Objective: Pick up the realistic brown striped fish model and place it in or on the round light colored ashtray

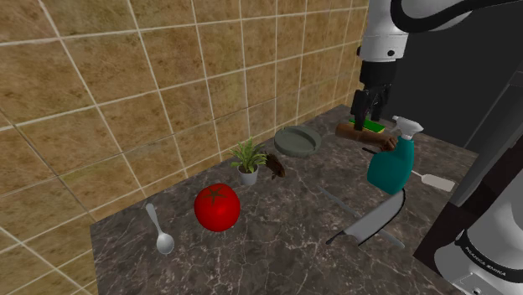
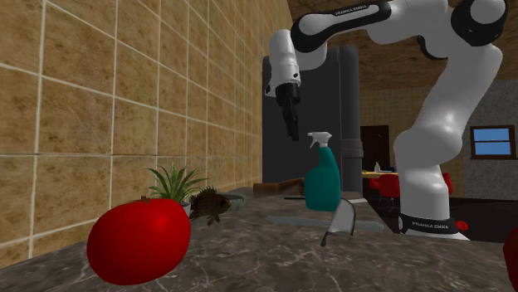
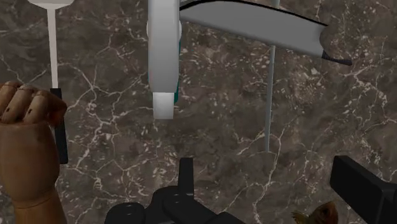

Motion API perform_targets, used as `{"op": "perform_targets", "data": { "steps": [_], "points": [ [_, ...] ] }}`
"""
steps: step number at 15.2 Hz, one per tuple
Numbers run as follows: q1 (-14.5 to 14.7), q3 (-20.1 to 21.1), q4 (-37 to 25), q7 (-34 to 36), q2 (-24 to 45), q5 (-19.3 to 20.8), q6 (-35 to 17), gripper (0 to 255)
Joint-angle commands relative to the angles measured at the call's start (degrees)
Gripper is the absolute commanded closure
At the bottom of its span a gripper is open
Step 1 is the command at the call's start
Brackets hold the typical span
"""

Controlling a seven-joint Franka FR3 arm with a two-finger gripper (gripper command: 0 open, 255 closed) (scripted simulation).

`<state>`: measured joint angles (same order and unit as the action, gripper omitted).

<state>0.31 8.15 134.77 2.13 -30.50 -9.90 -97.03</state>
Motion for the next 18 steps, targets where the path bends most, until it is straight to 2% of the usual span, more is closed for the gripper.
{"op": "perform_targets", "data": {
  "steps": [1,8,13,18],
  "points": [
    [0.44,2.12,-1.65,3.15,3.8,-0.85,-1.85,0],
    [1.13,7.65,-11.16,13.06,19.58,-0.43,-6.77,0],
    [2.26,10.15,-20.22,20.36,31.69,1.99,-8.52,0],
    [4.58,11.02,-31.43,27.23,44.32,5.28,-8.35,0]
  ]
}}
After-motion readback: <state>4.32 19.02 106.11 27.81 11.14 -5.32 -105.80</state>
